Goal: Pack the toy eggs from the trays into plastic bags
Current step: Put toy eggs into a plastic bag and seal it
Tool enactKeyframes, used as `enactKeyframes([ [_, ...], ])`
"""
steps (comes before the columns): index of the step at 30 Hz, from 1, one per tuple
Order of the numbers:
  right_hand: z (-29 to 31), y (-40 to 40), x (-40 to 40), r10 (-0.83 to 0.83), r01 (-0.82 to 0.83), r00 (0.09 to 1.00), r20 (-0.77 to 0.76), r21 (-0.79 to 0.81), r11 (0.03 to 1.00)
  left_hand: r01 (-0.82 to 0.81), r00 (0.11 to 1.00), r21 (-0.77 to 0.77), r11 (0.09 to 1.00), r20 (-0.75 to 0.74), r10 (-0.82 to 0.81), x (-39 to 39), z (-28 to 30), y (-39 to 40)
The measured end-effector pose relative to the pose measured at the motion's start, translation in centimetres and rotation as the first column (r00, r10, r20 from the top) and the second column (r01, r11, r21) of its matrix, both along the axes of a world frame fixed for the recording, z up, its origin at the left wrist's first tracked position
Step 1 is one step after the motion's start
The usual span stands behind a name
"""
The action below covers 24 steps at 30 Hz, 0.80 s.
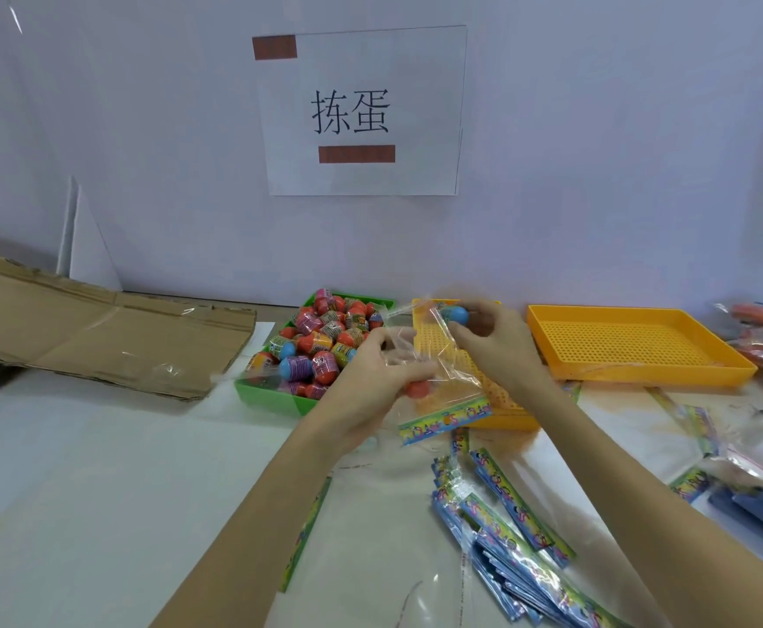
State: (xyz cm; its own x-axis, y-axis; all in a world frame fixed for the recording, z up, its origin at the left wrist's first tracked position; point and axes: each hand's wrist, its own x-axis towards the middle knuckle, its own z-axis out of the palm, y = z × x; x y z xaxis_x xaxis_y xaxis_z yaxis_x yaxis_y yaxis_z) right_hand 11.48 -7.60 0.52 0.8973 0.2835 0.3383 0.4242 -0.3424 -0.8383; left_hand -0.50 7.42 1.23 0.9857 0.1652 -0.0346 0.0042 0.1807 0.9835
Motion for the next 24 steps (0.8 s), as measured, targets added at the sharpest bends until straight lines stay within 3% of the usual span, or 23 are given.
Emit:
enactKeyframes([
  [3,-0.1,-1.3,-1.3,0.094,-0.053,0.985,-0.145,0.263,0.963,-0.013,1.0,0.09,0.996,0.017,0.012,0.2,-0.7,0.1],
  [8,0.4,-1.9,-2.9,0.153,-0.075,0.976,-0.158,0.416,0.906,-0.065,0.998,0.15,0.987,0.032,0.06,0.6,-1.2,0.5],
  [12,1.5,-2.0,-3.9,0.166,-0.118,0.984,-0.066,0.462,0.879,-0.052,0.998,0.168,0.984,0.036,0.047,0.7,-1.5,0.8],
  [16,2.5,-2.1,-4.7,0.064,-0.122,0.985,0.163,0.38,0.917,-0.044,0.999,0.269,0.962,0.027,0.038,0.5,-1.4,0.6],
  [20,2.9,-2.0,-5.3,-0.028,-0.023,0.884,0.467,0.103,0.994,-0.052,0.996,0.333,0.942,0.084,0.025,0.4,-1.4,0.4],
  [24,2.7,-2.5,-4.8,-0.025,0.052,0.837,0.547,-0.034,0.998,-0.054,0.985,0.381,0.923,0.172,-0.014,0.0,-1.0,0.2],
])
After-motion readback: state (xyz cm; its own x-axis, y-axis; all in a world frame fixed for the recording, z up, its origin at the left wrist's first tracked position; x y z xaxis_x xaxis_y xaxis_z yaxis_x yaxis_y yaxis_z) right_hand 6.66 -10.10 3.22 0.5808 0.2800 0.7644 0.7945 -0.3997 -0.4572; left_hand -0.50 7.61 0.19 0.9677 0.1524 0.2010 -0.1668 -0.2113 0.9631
